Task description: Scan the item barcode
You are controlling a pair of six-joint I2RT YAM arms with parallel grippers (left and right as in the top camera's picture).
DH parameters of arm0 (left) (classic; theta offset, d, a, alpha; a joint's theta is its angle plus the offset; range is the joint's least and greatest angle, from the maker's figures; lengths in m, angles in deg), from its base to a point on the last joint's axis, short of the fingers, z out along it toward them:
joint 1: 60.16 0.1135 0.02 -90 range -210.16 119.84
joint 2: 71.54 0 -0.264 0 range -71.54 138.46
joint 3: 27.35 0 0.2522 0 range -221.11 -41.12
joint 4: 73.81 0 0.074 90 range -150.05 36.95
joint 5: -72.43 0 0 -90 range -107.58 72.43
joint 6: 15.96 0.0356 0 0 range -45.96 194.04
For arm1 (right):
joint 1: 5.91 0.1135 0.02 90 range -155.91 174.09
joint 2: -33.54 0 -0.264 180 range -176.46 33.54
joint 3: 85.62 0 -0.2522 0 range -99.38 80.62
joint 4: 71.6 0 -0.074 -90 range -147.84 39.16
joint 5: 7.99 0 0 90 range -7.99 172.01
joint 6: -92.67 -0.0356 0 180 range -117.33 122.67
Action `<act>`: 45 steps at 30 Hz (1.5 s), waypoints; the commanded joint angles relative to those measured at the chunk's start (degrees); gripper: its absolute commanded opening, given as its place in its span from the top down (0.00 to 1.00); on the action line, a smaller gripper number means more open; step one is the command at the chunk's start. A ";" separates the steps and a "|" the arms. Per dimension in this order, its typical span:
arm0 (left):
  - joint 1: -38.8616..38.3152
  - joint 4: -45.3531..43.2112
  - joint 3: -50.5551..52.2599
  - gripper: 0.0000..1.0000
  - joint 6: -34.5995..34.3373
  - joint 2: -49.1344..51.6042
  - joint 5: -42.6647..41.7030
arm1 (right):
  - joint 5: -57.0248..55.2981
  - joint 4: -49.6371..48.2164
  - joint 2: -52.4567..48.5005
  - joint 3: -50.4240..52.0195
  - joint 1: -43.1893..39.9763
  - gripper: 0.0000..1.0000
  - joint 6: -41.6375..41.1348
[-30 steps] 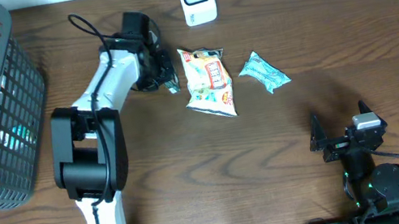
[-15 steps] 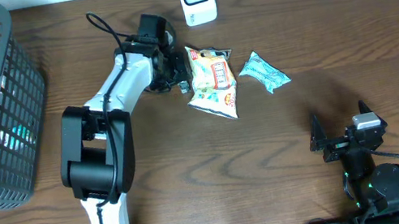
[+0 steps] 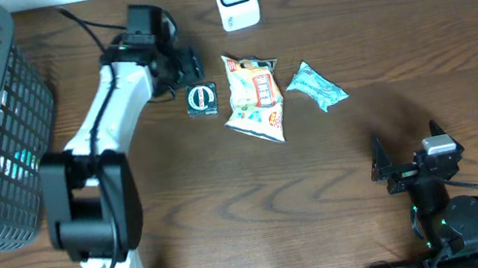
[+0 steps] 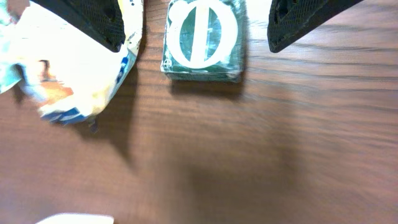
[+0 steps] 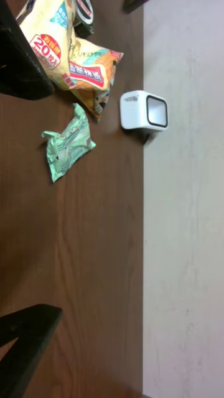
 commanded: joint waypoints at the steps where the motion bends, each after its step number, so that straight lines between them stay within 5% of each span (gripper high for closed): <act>1: 0.22 0.37 -1.31 0.28 2.19 -3.06 5.16 | 0.15 0.24 0.33 0.09 -0.37 0.01 -0.17; 10: 0.22 2.80 -0.68 0.31 2.12 -2.69 13.92 | 0.17 0.24 0.33 0.09 -0.37 0.01 -0.17; 14: 0.22 2.78 0.24 0.52 2.14 -1.90 14.25 | 0.15 0.24 0.33 0.09 -0.37 0.01 -0.17; 17: 0.22 2.78 0.50 0.56 2.14 -0.87 14.27 | 0.15 0.24 0.33 0.09 -0.37 0.01 -0.17; 24: 0.22 2.75 0.76 0.92 2.12 1.22 17.40 | 0.17 0.24 0.33 0.09 -0.37 0.01 -0.17; 45: -2.95 2.56 1.01 0.92 0.76 8.76 15.63 | 0.15 0.24 0.33 0.09 -0.37 0.01 -0.17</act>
